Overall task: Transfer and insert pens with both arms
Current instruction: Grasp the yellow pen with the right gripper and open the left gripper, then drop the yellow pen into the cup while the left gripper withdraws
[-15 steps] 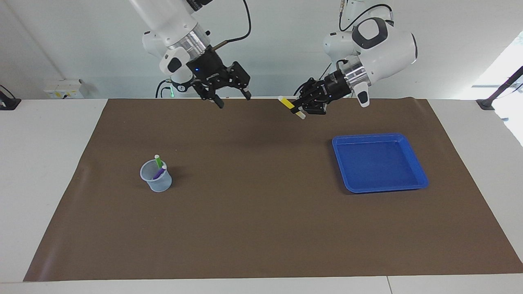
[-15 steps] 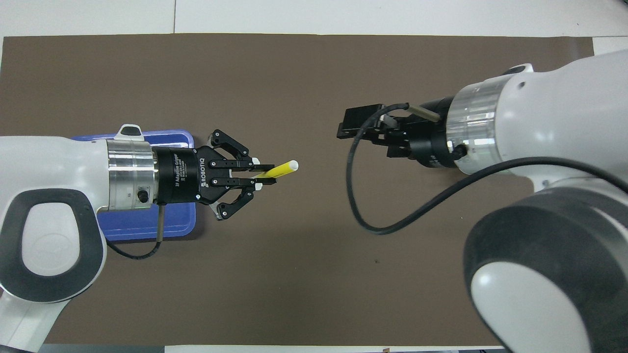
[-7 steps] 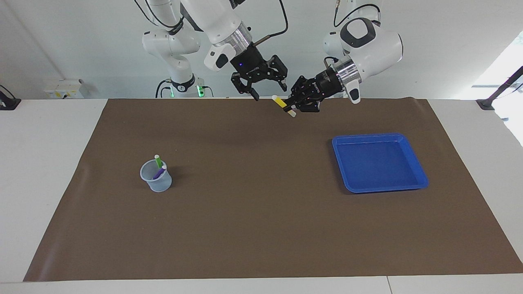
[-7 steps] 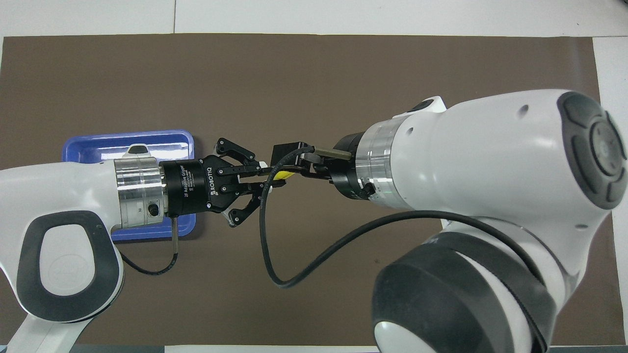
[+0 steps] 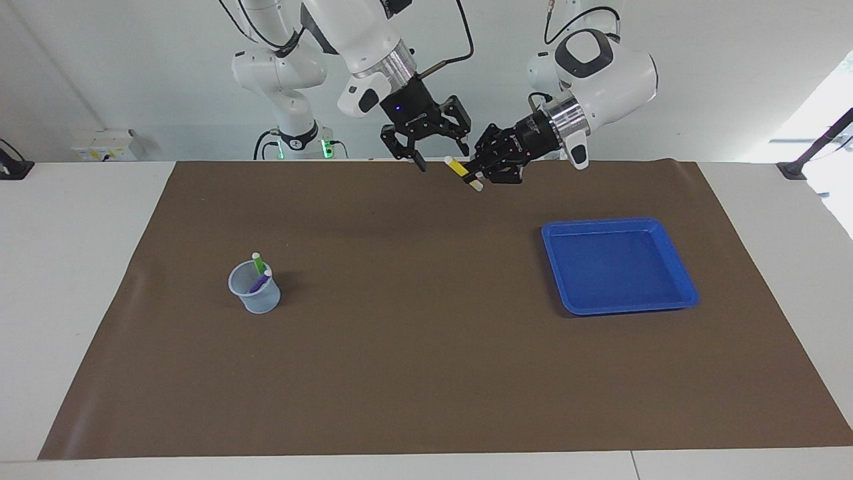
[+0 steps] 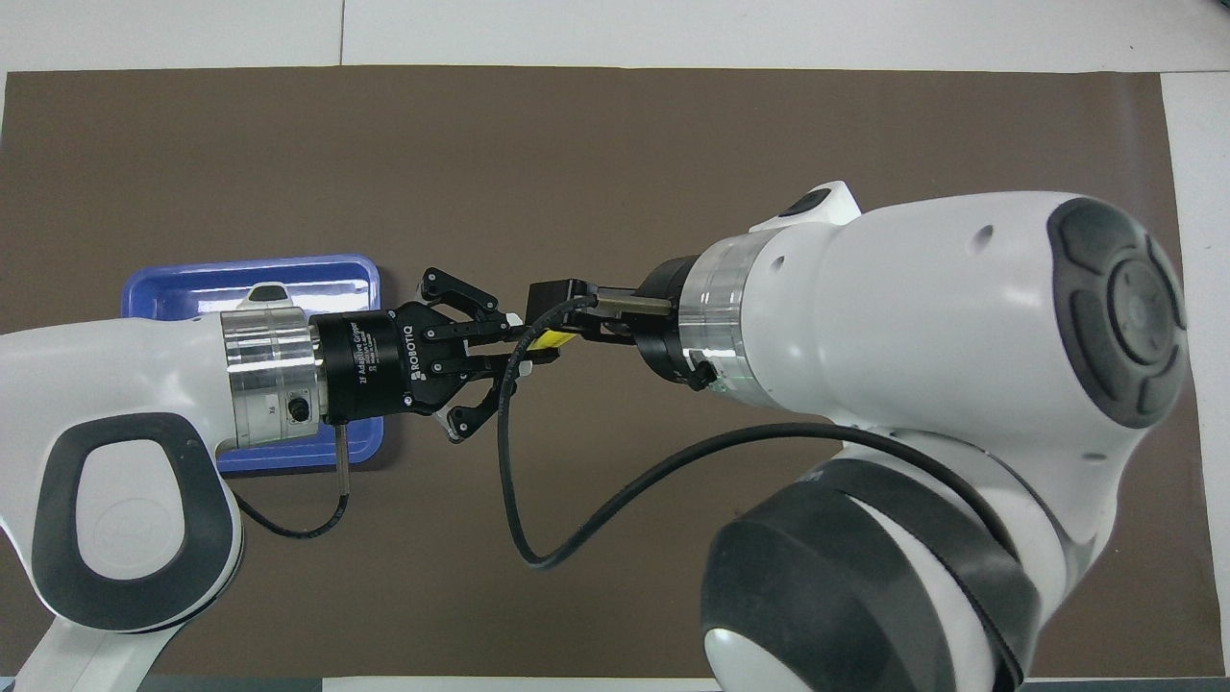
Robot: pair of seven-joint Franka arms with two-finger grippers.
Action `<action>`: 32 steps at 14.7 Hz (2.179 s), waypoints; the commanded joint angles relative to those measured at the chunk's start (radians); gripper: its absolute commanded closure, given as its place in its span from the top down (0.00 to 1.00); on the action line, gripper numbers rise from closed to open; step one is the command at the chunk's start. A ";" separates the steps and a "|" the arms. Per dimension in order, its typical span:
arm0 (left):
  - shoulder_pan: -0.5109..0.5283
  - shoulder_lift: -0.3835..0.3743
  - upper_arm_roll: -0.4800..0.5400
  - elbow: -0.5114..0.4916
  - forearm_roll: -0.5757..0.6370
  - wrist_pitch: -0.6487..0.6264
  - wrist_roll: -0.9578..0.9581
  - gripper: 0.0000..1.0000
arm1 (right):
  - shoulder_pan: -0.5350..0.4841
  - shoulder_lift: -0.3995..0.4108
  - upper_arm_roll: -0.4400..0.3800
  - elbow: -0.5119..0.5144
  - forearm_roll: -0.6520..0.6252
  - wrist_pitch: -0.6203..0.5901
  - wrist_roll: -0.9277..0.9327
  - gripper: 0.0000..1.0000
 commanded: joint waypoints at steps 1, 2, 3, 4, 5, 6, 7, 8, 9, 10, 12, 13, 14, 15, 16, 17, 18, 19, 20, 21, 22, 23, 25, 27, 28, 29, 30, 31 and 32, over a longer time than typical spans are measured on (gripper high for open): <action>-0.022 -0.034 0.010 -0.035 -0.023 0.037 -0.014 0.00 | -0.006 0.004 0.013 -0.004 -0.018 0.023 -0.016 0.85; -0.023 -0.034 0.010 -0.035 -0.028 0.037 -0.014 0.00 | -0.006 0.004 0.013 -0.003 -0.022 0.024 -0.018 0.81; -0.025 -0.034 0.010 -0.035 -0.029 0.037 -0.016 0.00 | -0.006 0.004 0.015 -0.003 -0.025 0.024 -0.018 0.74; -0.026 -0.034 0.010 -0.035 -0.029 0.046 -0.023 0.00 | -0.006 0.004 0.015 -0.003 -0.025 0.024 -0.018 0.61; -0.026 -0.034 0.010 -0.035 -0.029 0.056 -0.023 0.00 | -0.006 0.004 0.015 -0.001 -0.026 0.024 -0.018 0.40; -0.026 -0.033 0.010 -0.035 -0.029 0.059 -0.025 0.00 | -0.006 0.004 0.019 -0.001 -0.026 0.024 -0.018 0.20; -0.026 -0.034 0.010 -0.035 -0.029 0.059 -0.028 0.00 | -0.006 0.005 0.021 0.002 -0.028 0.024 -0.016 0.01; -0.026 -0.034 0.010 -0.035 -0.029 0.059 -0.028 0.00 | -0.006 0.005 0.021 0.002 -0.034 0.026 -0.016 0.00; -0.026 -0.033 0.010 -0.035 -0.029 0.059 -0.028 0.00 | -0.006 0.005 0.021 0.002 -0.038 0.039 -0.016 0.00; -0.026 -0.033 0.010 -0.035 -0.029 0.059 -0.030 0.00 | -0.004 0.005 0.022 0.002 -0.038 0.045 -0.015 0.00; -0.026 -0.033 0.010 -0.035 -0.029 0.059 -0.030 0.00 | -0.003 0.005 0.022 0.004 -0.040 0.046 -0.015 0.00; -0.028 -0.033 0.010 -0.035 -0.029 0.059 -0.030 0.00 | -0.003 0.005 0.022 0.004 -0.043 0.047 -0.013 0.00; -0.026 -0.033 0.010 -0.035 -0.029 0.059 -0.031 0.00 | -0.003 0.005 0.022 0.004 -0.043 0.047 -0.013 0.00; -0.028 -0.033 0.010 -0.034 -0.029 0.059 -0.031 0.00 | -0.003 0.005 0.022 0.004 -0.043 0.049 -0.013 0.00; -0.026 -0.033 0.010 -0.034 -0.029 0.062 -0.027 0.00 | -0.003 0.005 0.022 0.004 -0.043 0.050 -0.013 0.00; -0.025 -0.029 0.010 -0.027 -0.029 0.062 -0.030 0.99 | -0.004 0.005 0.022 0.004 -0.043 0.050 -0.013 0.00; -0.025 -0.032 0.011 -0.027 -0.029 0.060 -0.030 1.00 | -0.004 0.007 0.022 0.004 -0.045 0.050 -0.015 0.00; -0.026 -0.033 0.011 -0.027 -0.029 0.060 -0.030 1.00 | -0.004 0.007 0.022 0.004 -0.045 0.050 -0.015 0.00; -0.026 -0.034 0.010 -0.027 -0.029 0.060 -0.030 1.00 | -0.006 0.007 0.021 0.002 -0.051 0.050 -0.016 0.00; -0.026 -0.034 0.011 -0.029 -0.028 0.060 -0.030 1.00 | -0.008 0.008 0.021 0.001 -0.073 0.050 -0.018 0.00; -0.025 -0.034 0.011 -0.029 -0.028 0.059 -0.031 1.00 | -0.009 0.010 0.021 -0.004 -0.095 0.049 -0.019 0.00; -0.022 -0.034 0.011 -0.029 -0.026 0.057 -0.034 1.00 | -0.011 0.010 0.019 -0.010 -0.112 0.046 -0.030 0.00; -0.011 -0.034 0.014 -0.030 -0.025 0.047 -0.036 1.00 | -0.012 -0.002 -0.001 -0.050 -0.143 0.041 -0.088 0.00; 0.016 -0.034 0.016 -0.033 -0.010 0.037 -0.036 1.00 | -0.012 -0.033 -0.068 -0.114 -0.187 0.047 -0.155 0.00; 0.036 -0.034 0.017 -0.034 0.024 0.011 -0.034 1.00 | -0.012 -0.045 -0.100 -0.143 -0.210 0.046 -0.209 0.00; 0.073 -0.033 0.017 -0.026 0.080 -0.036 -0.033 1.00 | -0.012 -0.062 -0.135 -0.180 -0.233 0.049 -0.266 0.00; 0.108 -0.029 0.017 -0.018 0.143 -0.093 -0.028 1.00 | -0.012 -0.074 -0.175 -0.215 -0.253 0.050 -0.336 0.00; 0.136 -0.025 0.017 -0.005 0.224 -0.142 -0.024 1.00 | -0.012 -0.082 -0.207 -0.240 -0.276 0.053 -0.403 0.00; 0.157 -0.023 0.017 0.005 0.306 -0.177 -0.022 1.00 | -0.012 -0.084 -0.240 -0.258 -0.308 0.062 -0.453 0.00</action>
